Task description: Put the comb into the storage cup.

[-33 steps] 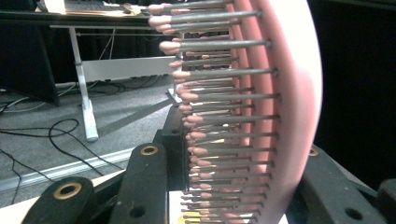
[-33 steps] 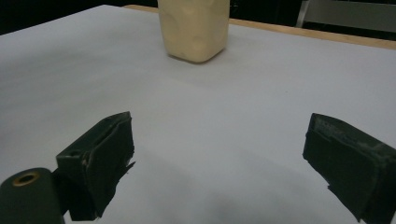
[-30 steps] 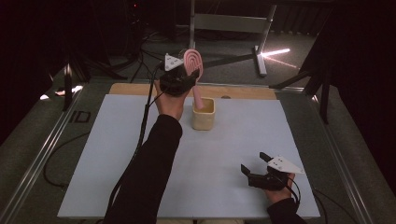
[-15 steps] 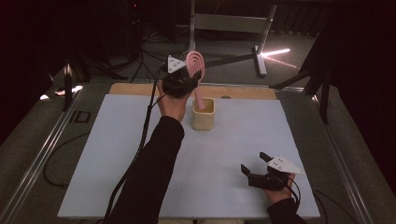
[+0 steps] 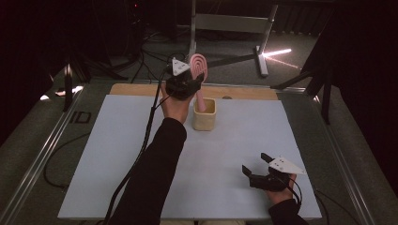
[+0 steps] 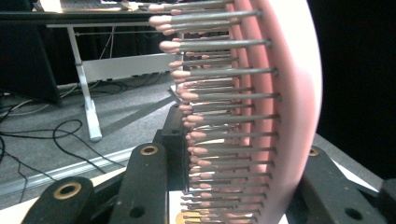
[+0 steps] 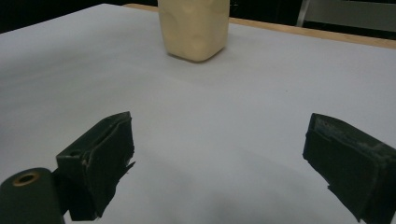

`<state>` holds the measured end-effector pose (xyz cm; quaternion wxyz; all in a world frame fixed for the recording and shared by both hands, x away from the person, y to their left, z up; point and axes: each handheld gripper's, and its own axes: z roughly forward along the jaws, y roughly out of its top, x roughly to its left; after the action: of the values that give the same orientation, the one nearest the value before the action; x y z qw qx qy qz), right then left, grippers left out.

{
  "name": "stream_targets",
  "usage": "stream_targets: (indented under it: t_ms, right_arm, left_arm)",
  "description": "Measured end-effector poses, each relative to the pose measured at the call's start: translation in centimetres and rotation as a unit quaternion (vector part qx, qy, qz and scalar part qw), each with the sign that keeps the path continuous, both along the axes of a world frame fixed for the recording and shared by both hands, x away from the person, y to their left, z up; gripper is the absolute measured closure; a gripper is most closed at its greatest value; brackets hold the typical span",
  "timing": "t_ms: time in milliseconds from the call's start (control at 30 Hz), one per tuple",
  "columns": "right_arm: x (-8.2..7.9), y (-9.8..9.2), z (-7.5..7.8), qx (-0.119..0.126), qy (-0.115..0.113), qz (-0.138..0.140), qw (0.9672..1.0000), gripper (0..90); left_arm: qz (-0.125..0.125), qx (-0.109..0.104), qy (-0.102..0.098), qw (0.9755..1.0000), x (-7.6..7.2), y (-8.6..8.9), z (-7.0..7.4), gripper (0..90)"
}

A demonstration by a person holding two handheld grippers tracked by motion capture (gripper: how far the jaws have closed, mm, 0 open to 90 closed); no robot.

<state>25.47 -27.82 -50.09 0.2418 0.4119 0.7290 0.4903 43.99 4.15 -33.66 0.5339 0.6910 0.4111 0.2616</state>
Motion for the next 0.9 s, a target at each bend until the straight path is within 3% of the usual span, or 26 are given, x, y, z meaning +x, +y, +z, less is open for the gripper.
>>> stream_targets:
  t_ms: [900]
  right_arm:
    - [0.03,-0.09,-0.04,-0.001,-0.002,0.001,1.0,8.7]
  left_arm:
    - [0.005,-0.004,0.001,1.0,0.32,-0.84,-0.77,64.3]
